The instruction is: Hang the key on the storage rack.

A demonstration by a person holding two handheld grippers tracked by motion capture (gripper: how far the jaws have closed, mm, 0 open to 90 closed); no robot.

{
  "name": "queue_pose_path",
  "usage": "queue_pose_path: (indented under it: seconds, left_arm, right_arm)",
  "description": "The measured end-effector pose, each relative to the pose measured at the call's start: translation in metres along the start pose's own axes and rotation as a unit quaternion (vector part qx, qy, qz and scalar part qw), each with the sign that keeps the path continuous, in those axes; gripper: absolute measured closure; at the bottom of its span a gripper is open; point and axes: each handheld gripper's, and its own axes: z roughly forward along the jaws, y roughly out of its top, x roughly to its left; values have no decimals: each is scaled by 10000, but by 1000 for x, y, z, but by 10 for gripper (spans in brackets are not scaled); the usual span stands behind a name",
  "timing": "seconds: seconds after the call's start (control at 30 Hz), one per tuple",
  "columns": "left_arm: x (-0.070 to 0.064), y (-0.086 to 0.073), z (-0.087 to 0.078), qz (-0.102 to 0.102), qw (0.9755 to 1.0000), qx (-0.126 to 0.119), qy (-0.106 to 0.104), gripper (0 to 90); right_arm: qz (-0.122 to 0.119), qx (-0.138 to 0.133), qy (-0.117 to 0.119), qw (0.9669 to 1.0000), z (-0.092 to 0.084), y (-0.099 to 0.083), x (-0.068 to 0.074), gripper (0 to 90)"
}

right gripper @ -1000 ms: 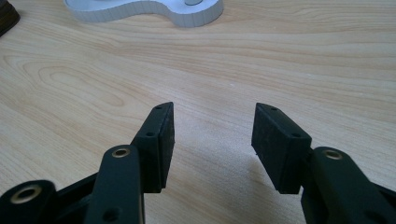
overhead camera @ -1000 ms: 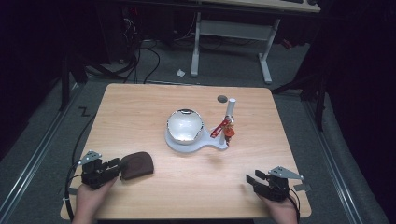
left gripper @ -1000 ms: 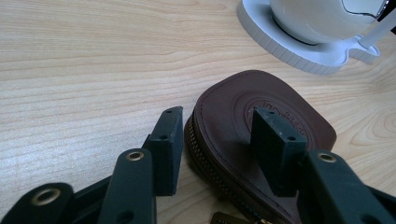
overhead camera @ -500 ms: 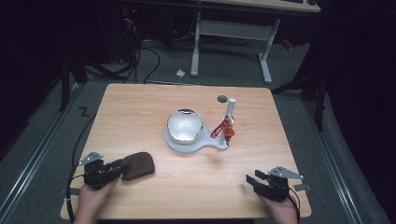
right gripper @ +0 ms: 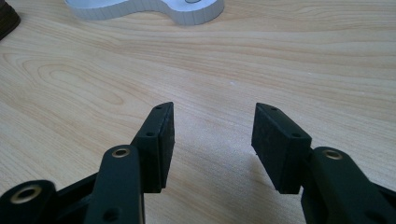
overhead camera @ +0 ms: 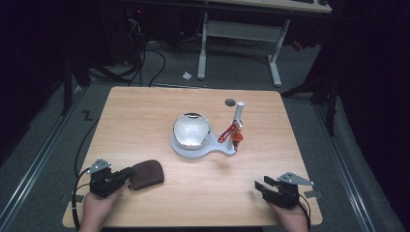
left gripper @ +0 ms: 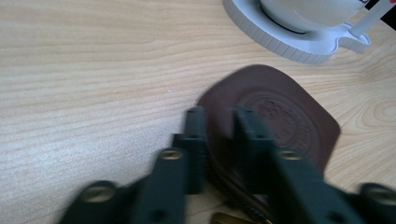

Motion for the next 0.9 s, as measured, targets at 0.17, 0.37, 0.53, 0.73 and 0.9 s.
queue_pose_path:
  seconds: [0.17, 0.37, 0.53, 0.73, 0.9]
  left_arm:
    - [-3, 0, 0, 89, 10000, -16, 8, 854]
    - [-5, 1, -4, 52, 9999, -137, -81, 868]
    - [-11, 4, -10, 104, 9993, -326, -121, 869]
    - [-20, 7, -18, 269, 9979, -578, -112, 871]
    - [-27, 10, -26, 390, 9961, -781, -95, 873]
  right_arm:
    - [39, -13, 0, 10000, -1, 0, 0, 495]
    - [14, -45, -1, 10000, -2, 0, -2, 495]
    - [74, -46, -2, 10000, -3, 0, -2, 496]
    - [73, -54, 2, 10000, -3, 0, -2, 496]
    - [63, -67, -1, 10000, -3, 0, -3, 496]
